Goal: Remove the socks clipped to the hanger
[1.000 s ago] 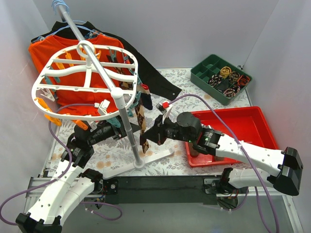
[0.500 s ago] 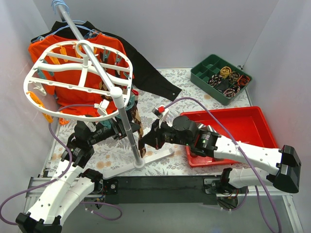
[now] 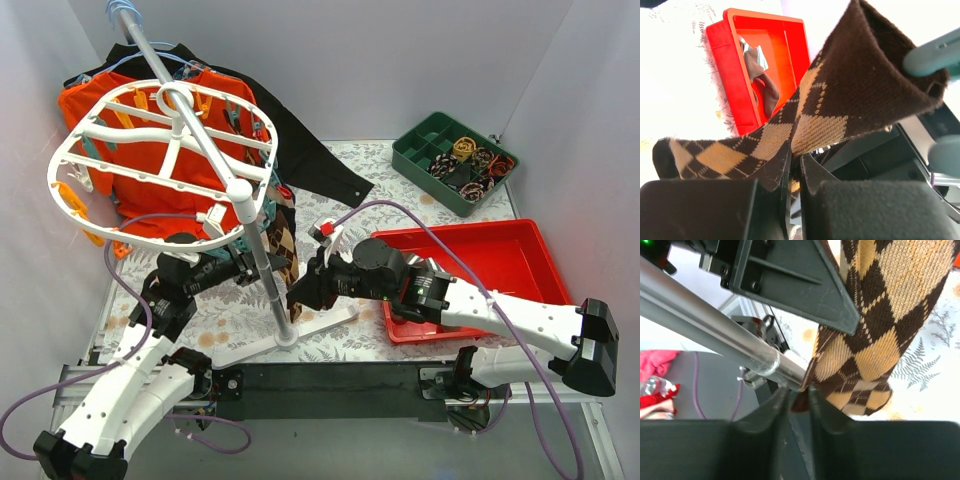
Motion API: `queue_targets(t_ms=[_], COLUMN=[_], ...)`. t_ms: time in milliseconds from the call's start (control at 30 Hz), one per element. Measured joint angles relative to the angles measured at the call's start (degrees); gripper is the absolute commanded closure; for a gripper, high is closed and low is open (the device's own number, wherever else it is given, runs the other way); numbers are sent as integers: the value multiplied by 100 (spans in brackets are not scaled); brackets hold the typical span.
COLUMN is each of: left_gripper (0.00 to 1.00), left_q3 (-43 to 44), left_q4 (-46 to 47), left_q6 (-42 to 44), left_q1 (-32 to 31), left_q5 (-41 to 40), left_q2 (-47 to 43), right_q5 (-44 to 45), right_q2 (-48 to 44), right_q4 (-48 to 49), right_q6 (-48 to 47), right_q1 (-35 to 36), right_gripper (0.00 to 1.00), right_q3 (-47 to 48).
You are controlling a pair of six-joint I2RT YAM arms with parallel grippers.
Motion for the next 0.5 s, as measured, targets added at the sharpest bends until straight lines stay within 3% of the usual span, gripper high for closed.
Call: queue_targets(t_ms=[33, 200, 267, 367, 500], left_gripper=[100, 100, 100, 100, 100], left_q3=[0, 0, 0, 0, 2], left_q4=[-2, -13, -24, -52, -61], left_q6=[0, 26, 48, 59, 72], left_q1=[0, 0, 0, 0, 0], left_q5=[0, 48, 72, 114, 181], left_q2=[15, 31, 31, 28, 22], right_q5=[-2, -295, -522, -942, -1628], right_q2=[0, 0, 0, 2, 188], right_q4=[-79, -621, -774, -960, -1147], right_q6=[-61, -365, -459, -664, -1032], right_q1=[0, -251, -577, -1130, -1681], right_gripper=[54, 44, 42, 28, 21], right_q3=[33, 337, 450, 566, 977])
